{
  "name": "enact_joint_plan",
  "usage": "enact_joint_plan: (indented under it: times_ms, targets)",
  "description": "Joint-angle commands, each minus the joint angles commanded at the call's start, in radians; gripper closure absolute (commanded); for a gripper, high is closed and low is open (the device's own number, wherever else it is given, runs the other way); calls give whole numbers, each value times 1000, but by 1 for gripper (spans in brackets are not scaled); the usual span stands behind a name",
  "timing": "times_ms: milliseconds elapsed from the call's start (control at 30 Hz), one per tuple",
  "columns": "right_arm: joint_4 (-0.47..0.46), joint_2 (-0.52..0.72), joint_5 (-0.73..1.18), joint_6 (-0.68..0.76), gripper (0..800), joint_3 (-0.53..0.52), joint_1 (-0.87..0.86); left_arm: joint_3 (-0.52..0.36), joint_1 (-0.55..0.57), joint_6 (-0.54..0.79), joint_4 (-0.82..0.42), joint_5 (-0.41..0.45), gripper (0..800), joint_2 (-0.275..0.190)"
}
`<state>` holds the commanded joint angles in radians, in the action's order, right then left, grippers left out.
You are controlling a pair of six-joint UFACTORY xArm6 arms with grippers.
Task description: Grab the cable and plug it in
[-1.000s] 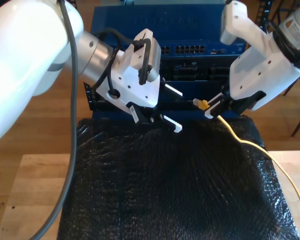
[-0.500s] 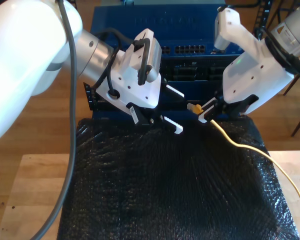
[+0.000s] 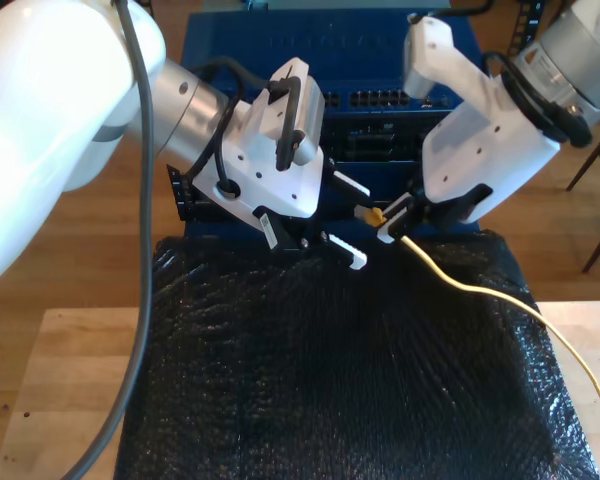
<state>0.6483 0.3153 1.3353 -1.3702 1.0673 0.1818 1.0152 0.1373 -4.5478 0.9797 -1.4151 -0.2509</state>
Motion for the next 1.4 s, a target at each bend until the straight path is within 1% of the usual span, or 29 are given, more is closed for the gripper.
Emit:
enact_joint_plan:
  times_ms: [200, 500, 800, 867, 933, 1200, 1300, 1400]
  targets:
    - [-2, 0, -28, -2, 796, -5, 0, -2, 0, 0, 0, 0, 9, -3]
    - [-3, -6, -29, -2, 796, -8, 18, -6, 0, 2, 0, -2, 38, -3]
    - [-3, -6, -29, -2, 796, -9, 18, -8, 0, 2, 0, 0, 136, -5]
    - [-3, -6, -29, -2, 796, -11, 17, -8, -2, 0, 0, 0, 180, -5]
    - [-5, -5, -29, -2, 796, -11, 17, -8, -2, 0, 0, 0, 194, -5]
    - [-6, -3, -28, -2, 796, -17, 15, -9, -17, 0, 2, 3, 318, -5]
    - [-6, -3, -29, -2, 796, -21, 15, -9, -17, 0, 2, 3, 333, -5]
    - [-6, -3, -29, -2, 796, -21, 15, -11, -18, 2, 28, 0, 360, -5]
